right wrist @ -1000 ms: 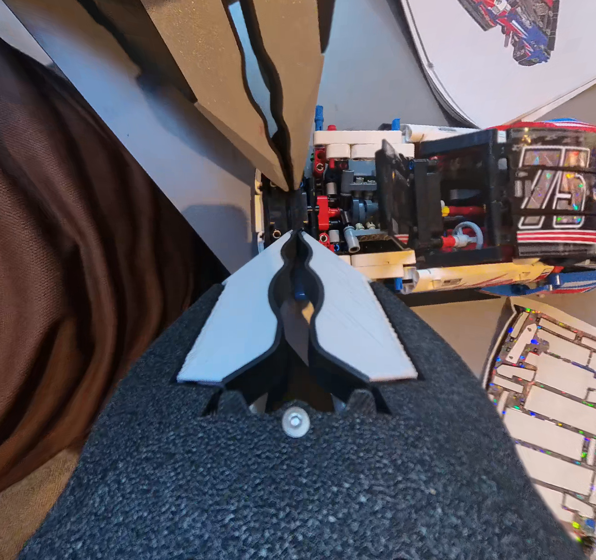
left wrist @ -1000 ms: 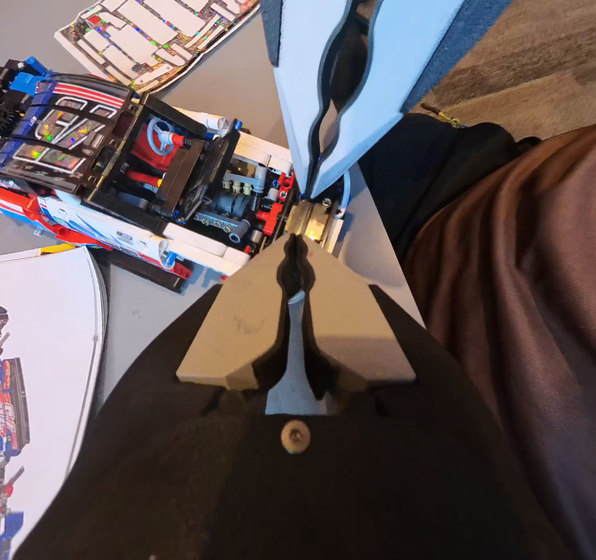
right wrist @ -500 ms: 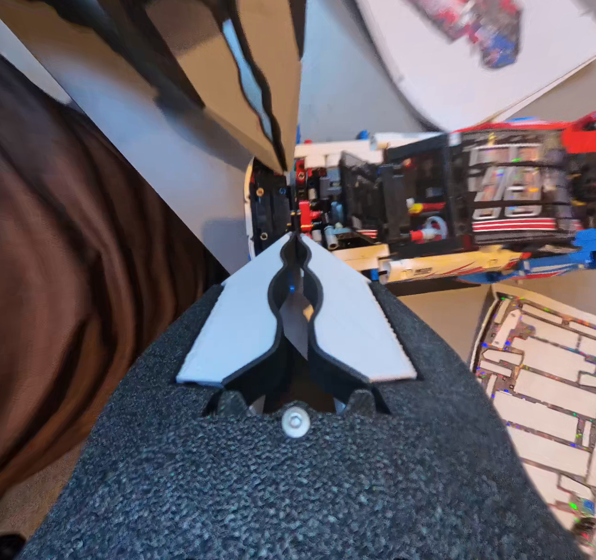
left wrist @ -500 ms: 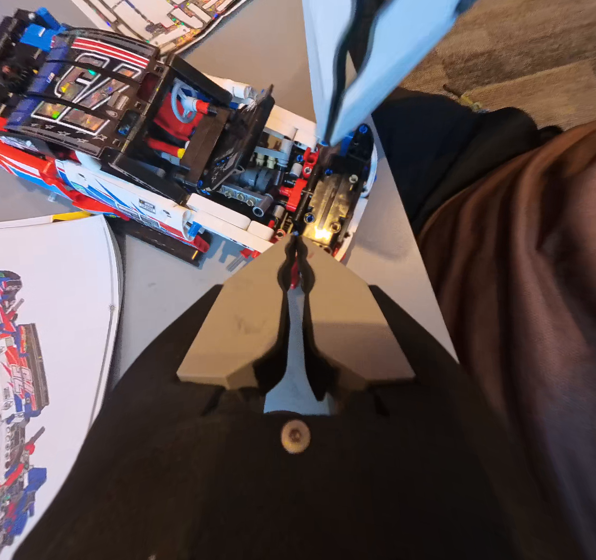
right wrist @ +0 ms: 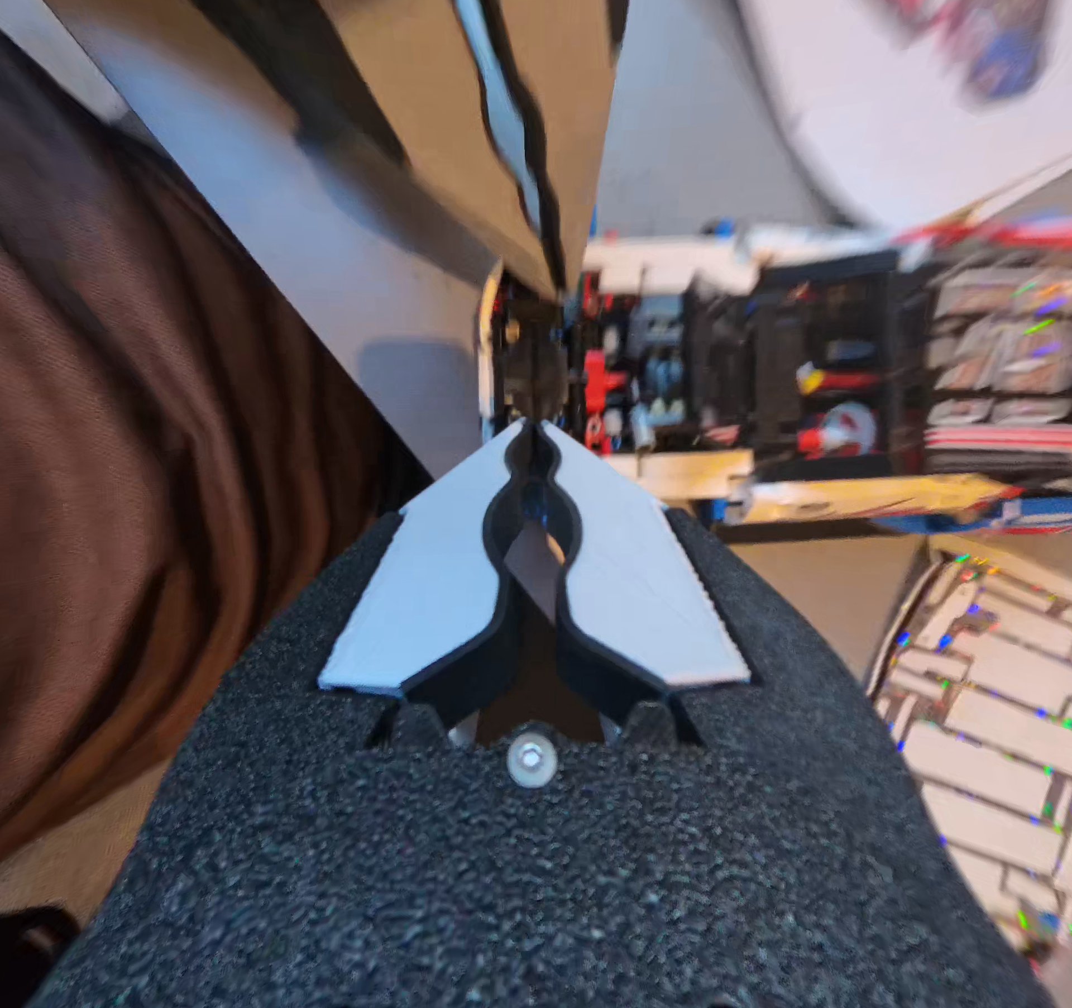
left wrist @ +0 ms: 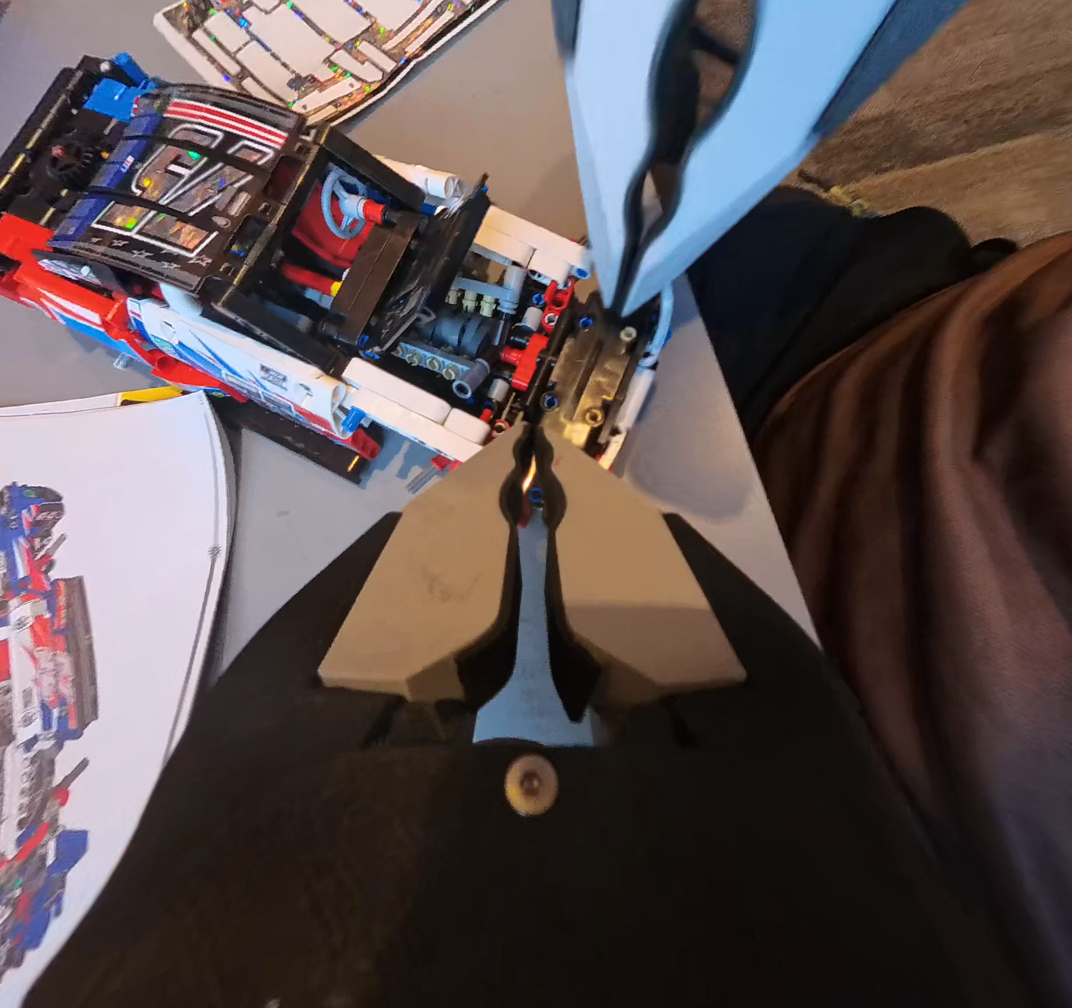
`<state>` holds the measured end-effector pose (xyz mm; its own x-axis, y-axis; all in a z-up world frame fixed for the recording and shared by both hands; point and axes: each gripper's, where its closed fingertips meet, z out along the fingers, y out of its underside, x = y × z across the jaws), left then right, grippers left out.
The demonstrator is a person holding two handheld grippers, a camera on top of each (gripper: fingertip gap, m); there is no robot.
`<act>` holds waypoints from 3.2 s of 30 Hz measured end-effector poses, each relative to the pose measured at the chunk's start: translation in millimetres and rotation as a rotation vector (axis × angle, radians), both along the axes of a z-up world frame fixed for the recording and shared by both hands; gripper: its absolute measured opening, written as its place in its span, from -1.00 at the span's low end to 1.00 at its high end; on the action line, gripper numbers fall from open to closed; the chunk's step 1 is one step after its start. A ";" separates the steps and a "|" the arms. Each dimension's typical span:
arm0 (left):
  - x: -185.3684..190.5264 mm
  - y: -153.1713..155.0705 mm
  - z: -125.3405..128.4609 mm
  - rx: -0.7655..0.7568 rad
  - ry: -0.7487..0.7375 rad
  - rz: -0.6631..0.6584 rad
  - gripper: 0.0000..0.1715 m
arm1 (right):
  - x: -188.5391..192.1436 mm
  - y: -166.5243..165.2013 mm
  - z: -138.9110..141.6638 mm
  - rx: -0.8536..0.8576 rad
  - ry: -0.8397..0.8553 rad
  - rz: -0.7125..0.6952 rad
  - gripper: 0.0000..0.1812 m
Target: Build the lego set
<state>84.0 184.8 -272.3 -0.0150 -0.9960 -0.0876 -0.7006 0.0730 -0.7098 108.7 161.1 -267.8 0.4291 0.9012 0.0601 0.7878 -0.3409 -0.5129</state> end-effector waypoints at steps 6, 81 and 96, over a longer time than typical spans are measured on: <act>-13.6 3.7 12.1 0.043 -0.030 0.005 -1.00 | 17.4 12.9 31.3 0.091 0.191 -0.151 -1.00; -54.2 18.6 -3.3 0.113 -0.150 0.015 -0.44 | -25.7 -17.5 -13.3 0.725 -0.224 0.234 -0.77; -155.1 97.1 28.3 -0.039 -0.236 0.900 -0.07 | 45.8 20.1 52.7 0.538 0.433 -0.069 -0.66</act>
